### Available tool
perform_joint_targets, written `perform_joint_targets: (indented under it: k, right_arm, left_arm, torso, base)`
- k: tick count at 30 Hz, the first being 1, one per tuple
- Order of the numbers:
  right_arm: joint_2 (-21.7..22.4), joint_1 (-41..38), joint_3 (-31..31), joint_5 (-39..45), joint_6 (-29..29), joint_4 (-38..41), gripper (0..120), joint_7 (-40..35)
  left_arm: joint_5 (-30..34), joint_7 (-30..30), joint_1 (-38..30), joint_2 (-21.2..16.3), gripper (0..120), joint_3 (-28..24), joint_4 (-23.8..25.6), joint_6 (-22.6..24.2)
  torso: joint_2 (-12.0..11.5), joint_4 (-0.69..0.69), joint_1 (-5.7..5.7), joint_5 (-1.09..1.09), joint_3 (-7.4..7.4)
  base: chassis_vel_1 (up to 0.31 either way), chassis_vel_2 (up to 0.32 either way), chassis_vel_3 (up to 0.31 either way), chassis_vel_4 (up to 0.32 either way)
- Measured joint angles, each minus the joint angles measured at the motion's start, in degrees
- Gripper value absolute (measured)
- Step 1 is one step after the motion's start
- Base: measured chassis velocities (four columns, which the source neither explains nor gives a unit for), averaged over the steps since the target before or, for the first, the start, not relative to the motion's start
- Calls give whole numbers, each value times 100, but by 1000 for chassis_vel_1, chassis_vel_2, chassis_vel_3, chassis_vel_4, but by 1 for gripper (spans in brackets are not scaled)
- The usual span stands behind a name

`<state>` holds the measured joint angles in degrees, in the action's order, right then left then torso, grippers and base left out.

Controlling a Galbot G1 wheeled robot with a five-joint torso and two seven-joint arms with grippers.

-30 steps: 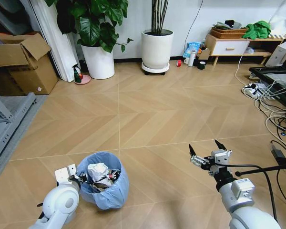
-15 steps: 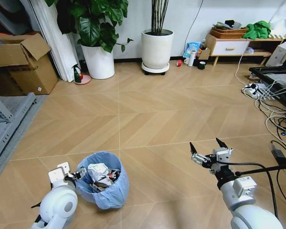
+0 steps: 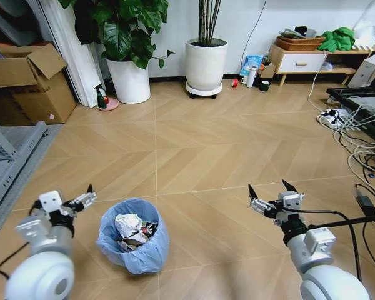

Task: Pick up the trash bin and place the garbage on the floor into it.

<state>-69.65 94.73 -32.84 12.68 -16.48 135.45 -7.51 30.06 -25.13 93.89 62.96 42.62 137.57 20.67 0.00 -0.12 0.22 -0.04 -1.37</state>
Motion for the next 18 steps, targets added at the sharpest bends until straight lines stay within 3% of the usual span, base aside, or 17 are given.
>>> perform_joint_targets:
  k: [4, 8, 18]
  right_arm:
    - [35, -89, -45, 79, -55, -31, 100, -6]
    - [93, -199, -47, 174, -100, -116, 100, -6]
    - [242, -384, -41, 336, -141, -332, 100, -6]
  left_arm:
    - [-438, 264, 218, 102, 107, 25, 56, -72]
    - [-395, 224, 144, 115, 101, -115, -13, -50]
    - [-195, 151, -154, -9, 100, -218, -297, 29]
  torso:
    - [0, 1, 0, 0, 0]
    - [0, -1, 0, 1, 0]
    - [0, -1, 0, 0, -1]
  base:
    - [0, 0, 0, 0]
    - [0, 0, 0, 0]
    - [-12, -14, 11, 9]
